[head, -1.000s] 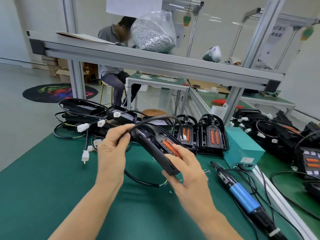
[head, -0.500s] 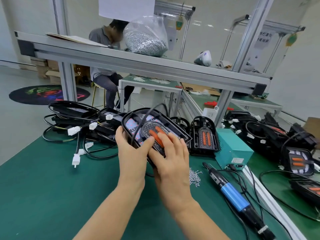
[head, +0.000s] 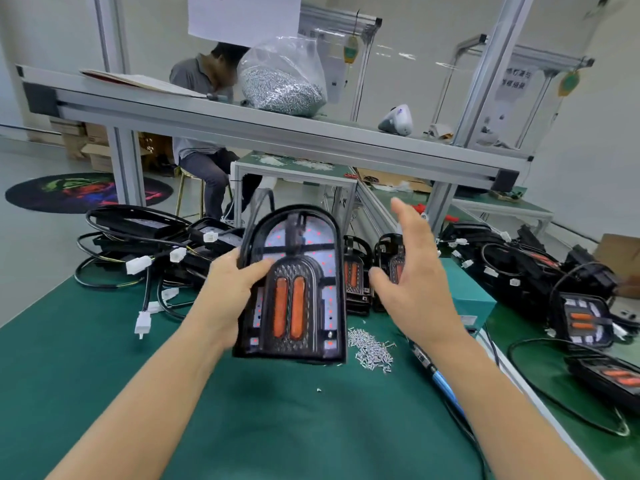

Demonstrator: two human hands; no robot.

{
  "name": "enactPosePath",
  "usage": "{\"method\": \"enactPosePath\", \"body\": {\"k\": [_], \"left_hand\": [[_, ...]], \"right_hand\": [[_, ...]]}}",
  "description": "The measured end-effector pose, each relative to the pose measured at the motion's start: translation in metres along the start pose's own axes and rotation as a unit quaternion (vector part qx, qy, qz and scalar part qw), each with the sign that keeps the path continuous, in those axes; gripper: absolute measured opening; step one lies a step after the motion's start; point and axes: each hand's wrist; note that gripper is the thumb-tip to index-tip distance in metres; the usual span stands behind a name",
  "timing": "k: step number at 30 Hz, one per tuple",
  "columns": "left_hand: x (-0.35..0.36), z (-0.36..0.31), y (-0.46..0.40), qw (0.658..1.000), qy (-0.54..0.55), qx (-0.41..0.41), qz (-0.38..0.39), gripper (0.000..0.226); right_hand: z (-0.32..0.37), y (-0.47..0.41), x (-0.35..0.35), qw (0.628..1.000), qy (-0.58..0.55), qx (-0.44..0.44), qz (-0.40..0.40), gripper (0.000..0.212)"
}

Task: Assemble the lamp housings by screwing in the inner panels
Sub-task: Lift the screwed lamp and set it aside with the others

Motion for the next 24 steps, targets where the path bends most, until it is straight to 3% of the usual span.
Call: {"method": "enactPosePath", "body": {"k": [5,8,10,12,14,15,17,24], "left_hand": [[0.001,-0.023,0.005,0.979,-0.130,0.007,0.156,0.018],[0.003,-0.034,0.006,0.957,-0.153,-0.004,0.247,0.018],[0.004,-0.038,0.005,0.945,-0.166,-0.006,0.281,0.020],[0.004,-0.040,0.005,0.941,-0.165,-0.003,0.295,0.019],[0.003,-0.041,0.003,0.948,-0.145,-0.004,0.283,0.019],[0.002,-0.040,0.000,0.956,-0.127,-0.006,0.265,0.017],[0.003,-0.037,-0.004,0.973,-0.092,-0.009,0.212,0.014],[0.021,-0.012,-0.017,0.996,-0.049,-0.045,0.065,0.028]], "right_hand": [[-0.020,-0.022,-0.004,0.994,-0.043,0.048,0.090,0.106],[-0.023,-0.024,0.002,0.991,-0.075,0.053,0.098,0.112],[-0.024,-0.026,0.005,0.990,-0.087,0.063,0.088,0.109],[-0.027,-0.026,0.006,0.991,-0.088,0.066,0.075,0.084],[-0.031,-0.026,0.005,0.994,-0.081,0.058,0.054,0.024],[-0.032,-0.024,0.004,0.990,-0.108,0.073,0.047,0.009],[-0.036,-0.016,0.003,0.974,-0.190,0.119,0.040,0.028],[-0.027,0.028,0.014,0.900,-0.374,0.216,0.056,0.019]]}}
Point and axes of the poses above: each hand's wrist, its own y-axis away from the middle knuckle, its own x-axis out of the palm, z = x × y, and after that the axes turned 7 degrees about -x, right-handed
